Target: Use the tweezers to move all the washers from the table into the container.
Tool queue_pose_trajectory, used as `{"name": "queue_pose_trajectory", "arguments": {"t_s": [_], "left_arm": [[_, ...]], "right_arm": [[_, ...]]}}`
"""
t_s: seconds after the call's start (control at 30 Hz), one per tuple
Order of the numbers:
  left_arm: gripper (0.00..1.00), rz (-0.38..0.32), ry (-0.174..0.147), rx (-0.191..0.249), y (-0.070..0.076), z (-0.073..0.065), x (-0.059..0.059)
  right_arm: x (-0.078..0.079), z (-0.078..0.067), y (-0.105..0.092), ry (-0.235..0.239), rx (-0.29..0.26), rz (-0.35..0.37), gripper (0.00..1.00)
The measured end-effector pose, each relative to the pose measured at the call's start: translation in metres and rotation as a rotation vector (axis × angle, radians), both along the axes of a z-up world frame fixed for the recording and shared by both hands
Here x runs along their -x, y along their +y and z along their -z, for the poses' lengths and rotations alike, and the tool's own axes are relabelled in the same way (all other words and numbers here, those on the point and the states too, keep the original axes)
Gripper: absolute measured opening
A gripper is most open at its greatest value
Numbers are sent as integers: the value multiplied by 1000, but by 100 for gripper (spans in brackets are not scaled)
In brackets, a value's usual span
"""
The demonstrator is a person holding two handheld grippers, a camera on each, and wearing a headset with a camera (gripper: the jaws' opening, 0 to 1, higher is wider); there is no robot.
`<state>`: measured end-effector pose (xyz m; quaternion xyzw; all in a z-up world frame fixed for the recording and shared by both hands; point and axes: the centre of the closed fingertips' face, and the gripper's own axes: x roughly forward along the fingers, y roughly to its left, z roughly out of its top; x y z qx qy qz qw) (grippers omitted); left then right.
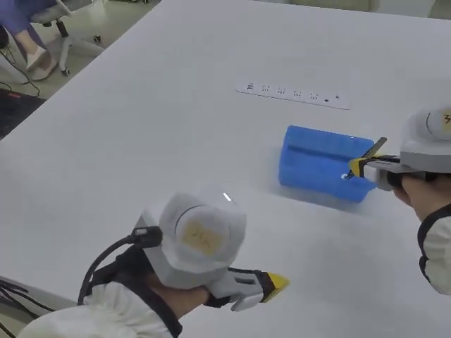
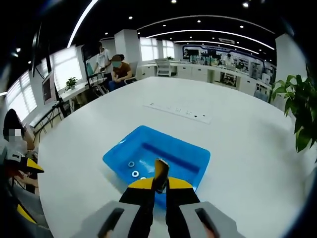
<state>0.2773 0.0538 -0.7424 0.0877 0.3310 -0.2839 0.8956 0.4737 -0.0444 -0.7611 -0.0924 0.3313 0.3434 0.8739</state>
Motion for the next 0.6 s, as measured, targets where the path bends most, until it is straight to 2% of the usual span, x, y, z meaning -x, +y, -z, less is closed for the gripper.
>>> {"name": "queue_pose_trajectory", "arguments": {"t_s": [0.1,0.27,0.6], "left_arm": [[75,-2,-6,9,-2,-4,0],[75,-1,-13,5,-2,-8,-1],[72,-11,-30,15,0,-21,-3]], "right_arm": [[-1,7,0,-2,40,-14,4],[-1,19,2,33,66,-21,4],[-4,17,2,50,74,-13,4]]}}
